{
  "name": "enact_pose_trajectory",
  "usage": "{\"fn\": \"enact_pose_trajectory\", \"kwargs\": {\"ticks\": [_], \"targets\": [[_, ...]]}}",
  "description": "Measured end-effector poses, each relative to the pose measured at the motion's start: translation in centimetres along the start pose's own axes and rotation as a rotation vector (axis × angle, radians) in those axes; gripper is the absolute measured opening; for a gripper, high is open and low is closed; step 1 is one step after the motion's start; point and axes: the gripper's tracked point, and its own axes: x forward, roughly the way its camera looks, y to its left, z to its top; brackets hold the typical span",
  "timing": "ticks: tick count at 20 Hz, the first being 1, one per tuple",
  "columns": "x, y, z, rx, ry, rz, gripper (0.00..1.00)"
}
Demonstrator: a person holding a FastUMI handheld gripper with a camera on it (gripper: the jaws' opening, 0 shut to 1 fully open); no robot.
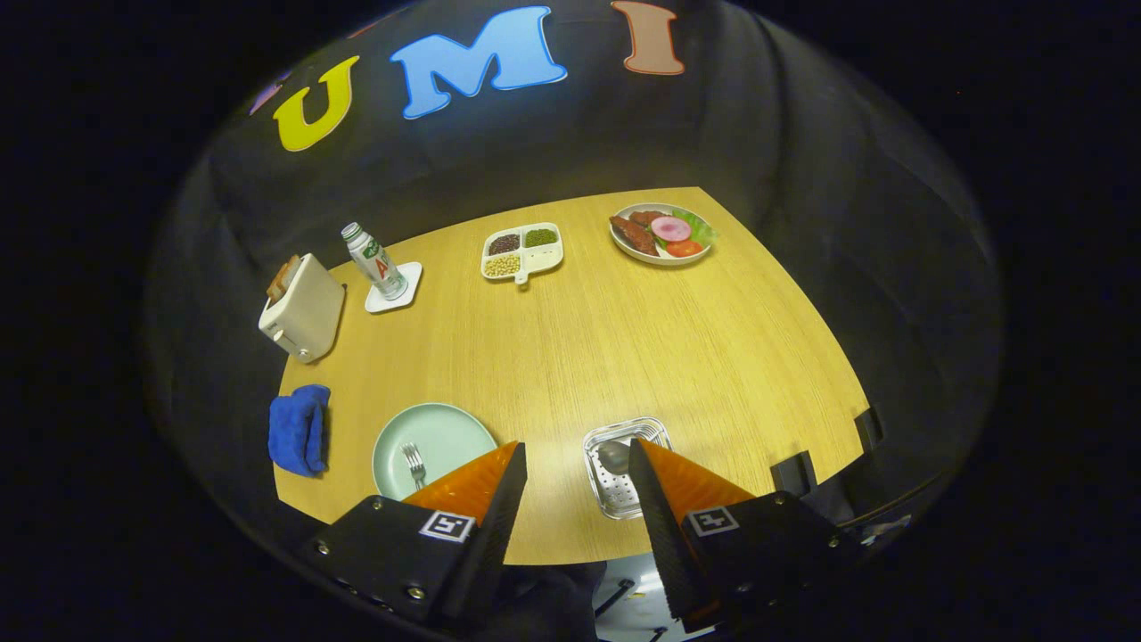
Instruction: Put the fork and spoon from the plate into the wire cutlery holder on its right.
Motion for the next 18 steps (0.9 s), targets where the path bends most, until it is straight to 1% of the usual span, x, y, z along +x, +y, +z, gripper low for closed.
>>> {"fn": "enact_pose_trajectory", "kwargs": {"ticks": [10, 14, 18], "targets": [[2.8, 8.9, -1.4, -0.123, 0.079, 0.155, 0.72], [4.0, 12.8, -3.6, -0.198, 0.134, 0.217, 0.72], [5.9, 15.4, -7.3, -0.254, 0.222, 0.255, 0.72]]}}
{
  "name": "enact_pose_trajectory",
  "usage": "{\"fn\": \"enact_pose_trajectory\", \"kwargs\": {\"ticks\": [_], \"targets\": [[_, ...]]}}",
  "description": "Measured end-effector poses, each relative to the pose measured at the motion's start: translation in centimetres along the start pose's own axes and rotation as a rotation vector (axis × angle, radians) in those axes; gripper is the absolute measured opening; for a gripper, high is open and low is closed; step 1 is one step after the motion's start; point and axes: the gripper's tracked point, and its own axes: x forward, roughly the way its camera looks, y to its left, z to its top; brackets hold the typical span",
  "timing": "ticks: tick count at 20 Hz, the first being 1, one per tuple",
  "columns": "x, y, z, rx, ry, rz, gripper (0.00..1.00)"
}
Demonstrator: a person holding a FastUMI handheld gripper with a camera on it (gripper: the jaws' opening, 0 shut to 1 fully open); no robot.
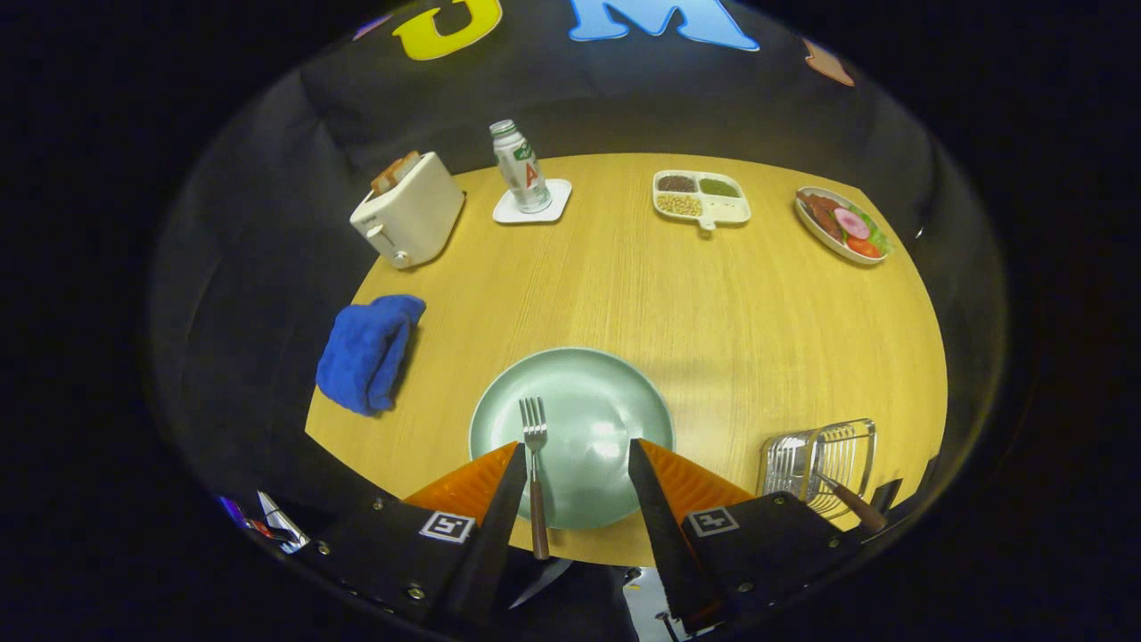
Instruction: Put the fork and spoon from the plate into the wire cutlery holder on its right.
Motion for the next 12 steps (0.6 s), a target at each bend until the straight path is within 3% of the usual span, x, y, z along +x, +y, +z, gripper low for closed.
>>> {"fn": "enact_pose_trajectory", "kwargs": {"ticks": [12], "targets": [[6.6, 1.3, -6.1, -0.042, 0.206, -0.003, 0.72]]}}
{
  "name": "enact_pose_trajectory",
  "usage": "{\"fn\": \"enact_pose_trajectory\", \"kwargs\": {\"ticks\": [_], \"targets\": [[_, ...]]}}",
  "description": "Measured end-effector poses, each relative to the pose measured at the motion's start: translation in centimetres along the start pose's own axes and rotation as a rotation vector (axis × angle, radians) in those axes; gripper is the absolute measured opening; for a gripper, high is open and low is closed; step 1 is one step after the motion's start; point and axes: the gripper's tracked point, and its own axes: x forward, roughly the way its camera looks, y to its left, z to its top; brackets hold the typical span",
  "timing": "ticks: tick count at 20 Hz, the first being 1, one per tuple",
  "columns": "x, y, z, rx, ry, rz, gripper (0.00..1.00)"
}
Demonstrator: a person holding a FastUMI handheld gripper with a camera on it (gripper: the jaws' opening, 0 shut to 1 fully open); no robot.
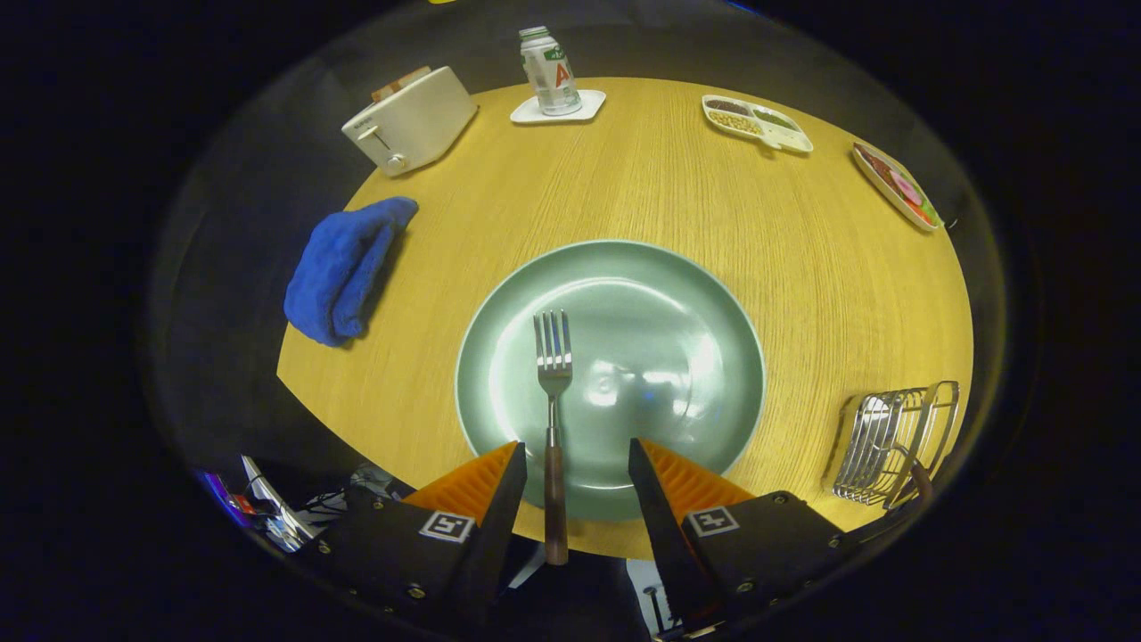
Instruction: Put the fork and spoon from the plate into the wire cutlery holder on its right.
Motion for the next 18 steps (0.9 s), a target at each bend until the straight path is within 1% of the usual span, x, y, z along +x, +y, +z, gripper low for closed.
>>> {"fn": "enact_pose_trajectory", "kwargs": {"ticks": [2, 4, 7, 8, 9, 13, 15, 16, 17, 18], "targets": [[0.8, -0.2, -0.4, -0.007, 0.016, -0.010, 0.72], [1.4, -0.3, -0.7, -0.007, 0.034, -0.014, 0.65], [1.7, -0.5, -0.9, -0.011, 0.057, -0.018, 0.65], [2.6, -0.5, -1.1, -0.014, 0.065, -0.019, 0.60], [2.5, -0.6, -1.3, -0.015, 0.073, -0.018, 0.59], [2.5, -0.6, -1.2, -0.021, 0.080, -0.018, 0.58], [2.8, -0.3, -1.3, -0.004, 0.089, -0.002, 0.21], [3.0, -0.2, -1.4, -0.007, 0.092, 0.009, 0.21], [2.8, -0.2, -1.3, -0.014, 0.092, 0.016, 0.25], [2.7, -0.2, -1.3, -0.021, 0.093, 0.020, 0.25]]}}
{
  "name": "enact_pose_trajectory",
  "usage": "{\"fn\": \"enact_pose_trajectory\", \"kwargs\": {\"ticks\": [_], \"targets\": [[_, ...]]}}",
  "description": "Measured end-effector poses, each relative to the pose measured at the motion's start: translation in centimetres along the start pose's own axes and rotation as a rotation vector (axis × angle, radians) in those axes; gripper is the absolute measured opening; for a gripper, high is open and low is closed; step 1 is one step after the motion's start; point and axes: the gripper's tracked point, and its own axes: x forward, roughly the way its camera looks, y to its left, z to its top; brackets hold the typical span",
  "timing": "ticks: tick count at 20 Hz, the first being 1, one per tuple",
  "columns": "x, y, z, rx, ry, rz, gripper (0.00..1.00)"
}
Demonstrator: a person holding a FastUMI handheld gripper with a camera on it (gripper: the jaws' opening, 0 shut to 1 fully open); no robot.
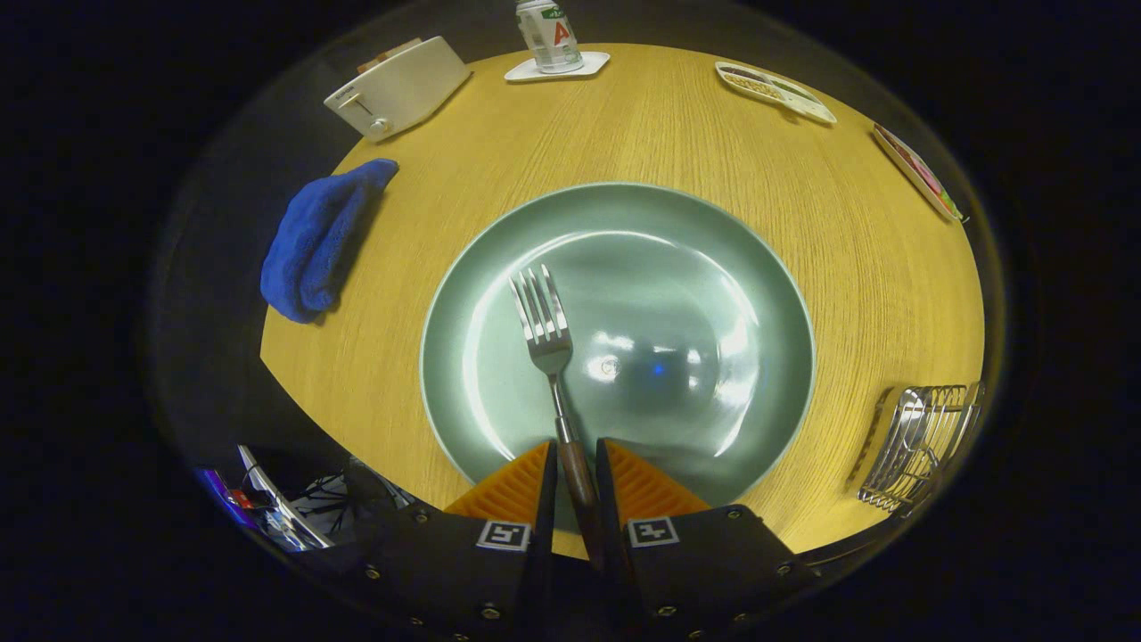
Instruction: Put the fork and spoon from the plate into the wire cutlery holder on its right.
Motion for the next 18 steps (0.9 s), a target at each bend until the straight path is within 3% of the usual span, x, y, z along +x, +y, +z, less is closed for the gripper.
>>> {"fn": "enact_pose_trajectory", "kwargs": {"ticks": [2, 3, 18], "targets": [[2.3, -0.2, -0.3, 0.024, -0.013, -0.009, 0.26], [0.2, -0.1, 0.4, 0.049, -0.007, 0.005, 0.06], [-3.9, -0.9, 3.5, 0.221, -0.115, 0.078, 0.06]]}}
